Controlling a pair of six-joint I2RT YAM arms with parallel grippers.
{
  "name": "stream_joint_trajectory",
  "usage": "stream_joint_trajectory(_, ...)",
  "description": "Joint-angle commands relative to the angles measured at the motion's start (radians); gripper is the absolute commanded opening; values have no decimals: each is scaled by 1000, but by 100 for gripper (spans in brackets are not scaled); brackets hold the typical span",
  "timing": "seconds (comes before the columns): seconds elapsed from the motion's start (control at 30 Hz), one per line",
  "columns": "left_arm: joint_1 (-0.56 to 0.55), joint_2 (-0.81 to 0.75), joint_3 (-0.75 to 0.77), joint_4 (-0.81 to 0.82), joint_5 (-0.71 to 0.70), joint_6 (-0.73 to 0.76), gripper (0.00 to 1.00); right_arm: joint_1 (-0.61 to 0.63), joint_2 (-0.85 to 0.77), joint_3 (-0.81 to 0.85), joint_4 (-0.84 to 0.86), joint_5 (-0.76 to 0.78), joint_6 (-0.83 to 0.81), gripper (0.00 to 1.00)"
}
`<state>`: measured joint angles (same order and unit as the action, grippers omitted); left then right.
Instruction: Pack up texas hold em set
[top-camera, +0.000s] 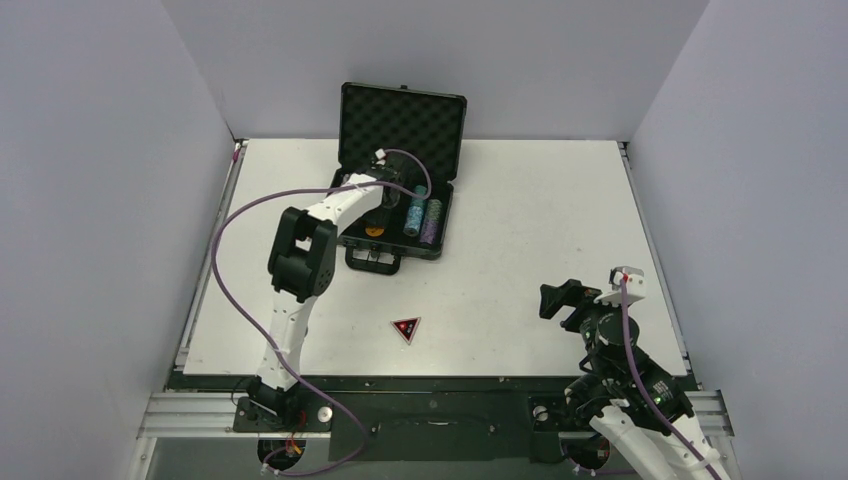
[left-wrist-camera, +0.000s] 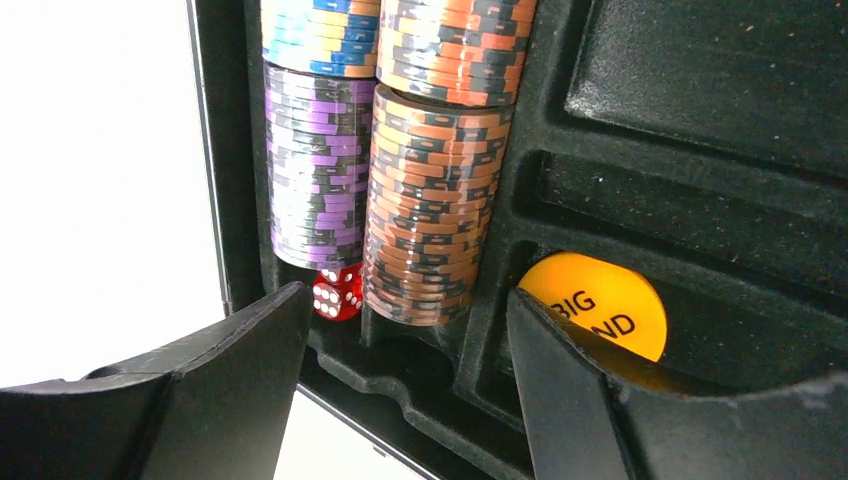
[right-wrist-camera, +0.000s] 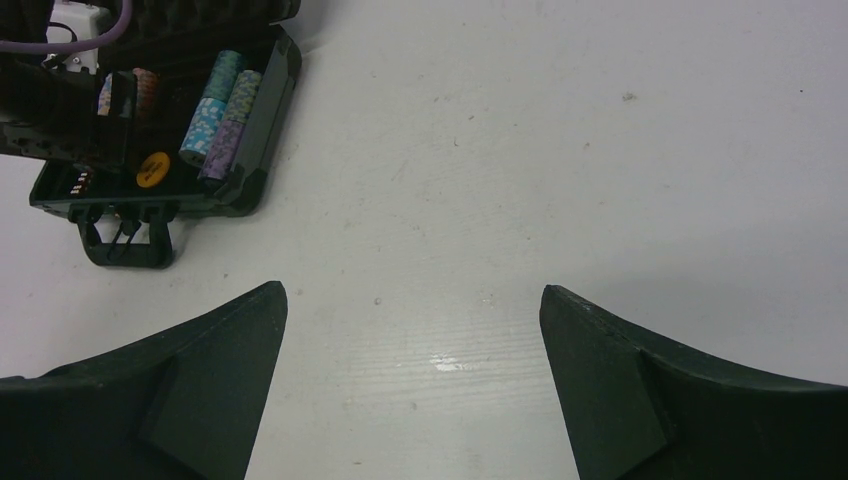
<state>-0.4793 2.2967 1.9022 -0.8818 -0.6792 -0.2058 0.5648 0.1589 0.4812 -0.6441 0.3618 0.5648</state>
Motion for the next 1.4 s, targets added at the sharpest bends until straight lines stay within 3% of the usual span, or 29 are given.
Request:
stream_joint_trajectory(0.0,-16,-78,-7,-12,16,-15,69,6,-11,-6,34,9,-6,93)
stream_joint_trajectory(0.47,-33,-386,-83,-146,74,-199,79,7,-6,-9,40,-10,-12,93)
stream_joint_trajectory(1.0,28,-1048,-749,-107,198,-571,82,7,31,6,11,-37,7,93)
stream_joint_trajectory(1.37,68,-1201,-1010,-166,182,-856,83,7,25,8,-5,-57,9,93)
